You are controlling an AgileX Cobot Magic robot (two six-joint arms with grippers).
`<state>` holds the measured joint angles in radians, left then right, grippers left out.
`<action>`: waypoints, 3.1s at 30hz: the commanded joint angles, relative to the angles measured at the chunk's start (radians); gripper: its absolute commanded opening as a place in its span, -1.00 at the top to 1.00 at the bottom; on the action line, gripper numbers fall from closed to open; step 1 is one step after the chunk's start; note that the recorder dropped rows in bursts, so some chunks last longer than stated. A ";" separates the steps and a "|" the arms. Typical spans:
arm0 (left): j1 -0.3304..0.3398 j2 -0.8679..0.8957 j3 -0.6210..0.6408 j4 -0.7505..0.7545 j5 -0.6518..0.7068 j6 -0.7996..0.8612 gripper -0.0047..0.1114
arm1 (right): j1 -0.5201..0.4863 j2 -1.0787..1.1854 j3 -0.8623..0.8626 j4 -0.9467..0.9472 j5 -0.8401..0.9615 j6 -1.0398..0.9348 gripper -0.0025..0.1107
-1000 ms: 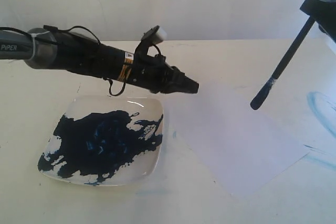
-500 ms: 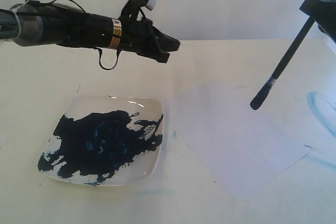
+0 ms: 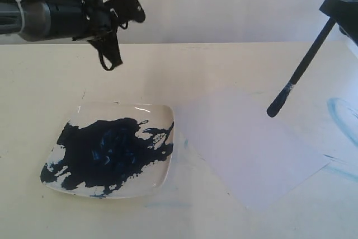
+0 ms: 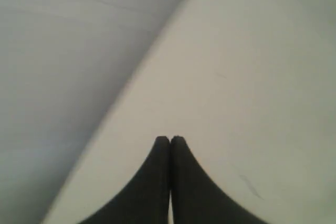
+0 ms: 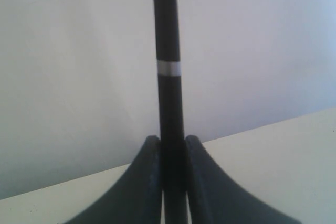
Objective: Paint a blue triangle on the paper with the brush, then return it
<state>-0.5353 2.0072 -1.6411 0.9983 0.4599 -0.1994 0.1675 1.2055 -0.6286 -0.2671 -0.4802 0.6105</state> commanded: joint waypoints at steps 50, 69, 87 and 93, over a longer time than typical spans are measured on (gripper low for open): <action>-0.035 0.233 -0.036 -1.857 0.195 1.243 0.92 | -0.008 0.009 0.002 0.001 -0.022 -0.006 0.96; -0.136 0.239 -0.145 -1.506 0.188 1.114 0.92 | -0.008 0.047 0.002 0.001 -0.033 -0.004 0.96; -0.136 0.273 -0.145 -1.513 0.191 1.114 0.92 | -0.008 0.047 0.002 0.001 -0.037 0.003 0.96; -0.136 0.273 -0.145 -1.513 0.194 1.114 0.92 | -0.008 0.047 0.002 0.001 -0.040 0.003 0.96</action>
<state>-0.6671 2.2775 -1.7844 -0.5018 0.6338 0.9218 0.1675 1.2532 -0.6286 -0.2671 -0.5024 0.6126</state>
